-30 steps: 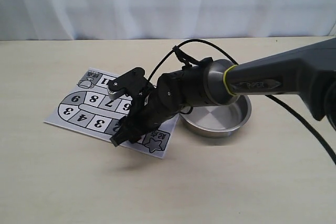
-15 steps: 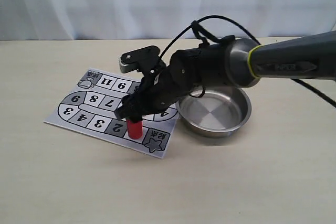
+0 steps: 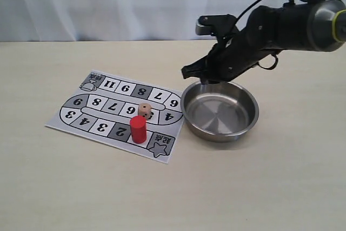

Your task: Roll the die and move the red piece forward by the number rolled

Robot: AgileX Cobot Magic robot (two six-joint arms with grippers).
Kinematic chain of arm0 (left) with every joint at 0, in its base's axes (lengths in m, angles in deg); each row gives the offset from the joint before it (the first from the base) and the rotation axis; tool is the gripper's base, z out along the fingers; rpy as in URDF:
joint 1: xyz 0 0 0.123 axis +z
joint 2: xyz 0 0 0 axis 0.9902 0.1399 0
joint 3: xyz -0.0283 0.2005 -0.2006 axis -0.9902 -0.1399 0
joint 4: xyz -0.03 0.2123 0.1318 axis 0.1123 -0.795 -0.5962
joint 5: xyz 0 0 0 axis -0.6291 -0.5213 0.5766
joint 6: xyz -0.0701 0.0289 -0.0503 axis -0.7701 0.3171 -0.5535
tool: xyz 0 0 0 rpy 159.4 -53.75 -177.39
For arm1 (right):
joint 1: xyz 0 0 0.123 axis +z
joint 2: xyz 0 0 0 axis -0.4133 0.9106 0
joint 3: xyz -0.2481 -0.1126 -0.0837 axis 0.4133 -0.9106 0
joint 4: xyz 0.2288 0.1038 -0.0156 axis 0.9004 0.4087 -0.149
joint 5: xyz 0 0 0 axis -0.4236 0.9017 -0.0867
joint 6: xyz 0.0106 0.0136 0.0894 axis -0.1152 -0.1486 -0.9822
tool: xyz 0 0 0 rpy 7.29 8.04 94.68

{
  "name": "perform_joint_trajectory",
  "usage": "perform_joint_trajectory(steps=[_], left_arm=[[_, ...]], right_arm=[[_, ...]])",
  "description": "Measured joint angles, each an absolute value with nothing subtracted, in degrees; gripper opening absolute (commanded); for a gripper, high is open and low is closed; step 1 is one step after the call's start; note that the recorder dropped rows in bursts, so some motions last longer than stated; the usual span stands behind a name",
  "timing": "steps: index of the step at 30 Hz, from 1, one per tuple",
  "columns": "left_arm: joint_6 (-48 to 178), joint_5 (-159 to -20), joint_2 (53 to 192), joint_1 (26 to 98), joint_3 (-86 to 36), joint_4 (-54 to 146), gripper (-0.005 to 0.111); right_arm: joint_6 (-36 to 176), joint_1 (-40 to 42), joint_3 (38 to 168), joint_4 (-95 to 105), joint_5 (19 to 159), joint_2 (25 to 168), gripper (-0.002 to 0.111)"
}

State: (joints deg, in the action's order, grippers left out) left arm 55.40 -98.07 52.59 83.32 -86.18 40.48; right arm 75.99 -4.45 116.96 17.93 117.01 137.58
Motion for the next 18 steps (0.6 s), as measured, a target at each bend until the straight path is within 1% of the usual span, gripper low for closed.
perform_joint_trajectory(steps=[9,18], left_arm=[[55.40,-98.07,52.59,83.32,-86.18,40.48,0.000],[55.40,-98.07,52.59,83.32,-86.18,40.48,0.000]], right_arm=[[75.99,-15.07,116.96,13.00,122.07,137.58,0.004],[75.99,-22.10,116.96,10.07,124.05,137.58,0.004]])
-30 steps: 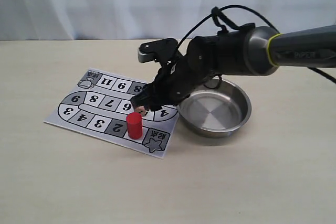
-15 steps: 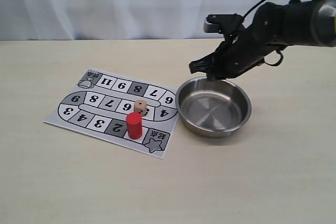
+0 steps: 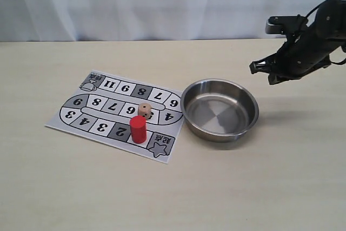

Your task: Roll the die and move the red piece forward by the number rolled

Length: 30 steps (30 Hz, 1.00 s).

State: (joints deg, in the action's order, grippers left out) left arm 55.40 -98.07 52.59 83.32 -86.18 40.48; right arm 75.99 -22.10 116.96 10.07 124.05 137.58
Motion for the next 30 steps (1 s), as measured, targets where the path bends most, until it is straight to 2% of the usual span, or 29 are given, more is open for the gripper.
perform_joint_trajectory(steps=[18,30], left_arm=[[55.40,-98.07,52.59,83.32,-86.18,40.48,0.000],[55.40,-98.07,52.59,83.32,-86.18,40.48,0.000]], right_arm=[[77.57,-24.28,116.85,9.27,128.13,137.04,0.004],[77.82,-24.28,110.31,9.79,129.85,123.71,0.004]])
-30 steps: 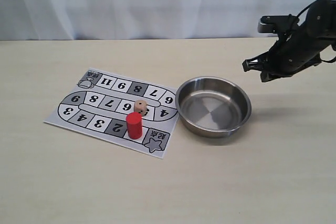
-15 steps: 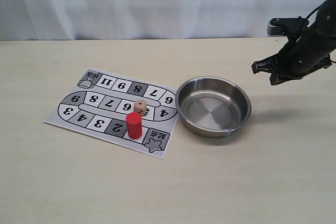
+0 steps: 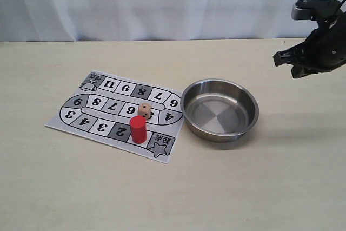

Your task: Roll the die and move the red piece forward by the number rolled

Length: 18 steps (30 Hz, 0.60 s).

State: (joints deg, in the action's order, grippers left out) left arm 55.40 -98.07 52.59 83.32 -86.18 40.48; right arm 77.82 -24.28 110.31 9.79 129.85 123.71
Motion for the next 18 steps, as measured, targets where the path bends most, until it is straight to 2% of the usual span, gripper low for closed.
perform_joint_trajectory(steps=[18], left_arm=[[55.40,-98.07,52.59,83.32,-86.18,40.48,0.000]], right_arm=[[77.71,-24.28,98.30,9.79,135.09,98.19,0.004]])
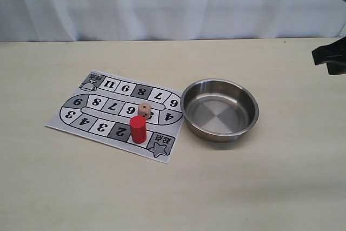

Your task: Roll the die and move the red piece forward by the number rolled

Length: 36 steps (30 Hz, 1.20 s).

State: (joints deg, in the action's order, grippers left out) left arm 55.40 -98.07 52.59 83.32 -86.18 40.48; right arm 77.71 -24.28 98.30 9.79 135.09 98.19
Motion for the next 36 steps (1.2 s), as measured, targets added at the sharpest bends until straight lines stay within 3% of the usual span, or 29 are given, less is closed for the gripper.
perform_joint_trajectory(steps=[36], left_arm=[[55.40,-98.07,52.59,83.32,-86.18,40.48,0.000]], right_arm=[[77.55,-24.28,93.72,9.79,141.56,33.03,0.004]])
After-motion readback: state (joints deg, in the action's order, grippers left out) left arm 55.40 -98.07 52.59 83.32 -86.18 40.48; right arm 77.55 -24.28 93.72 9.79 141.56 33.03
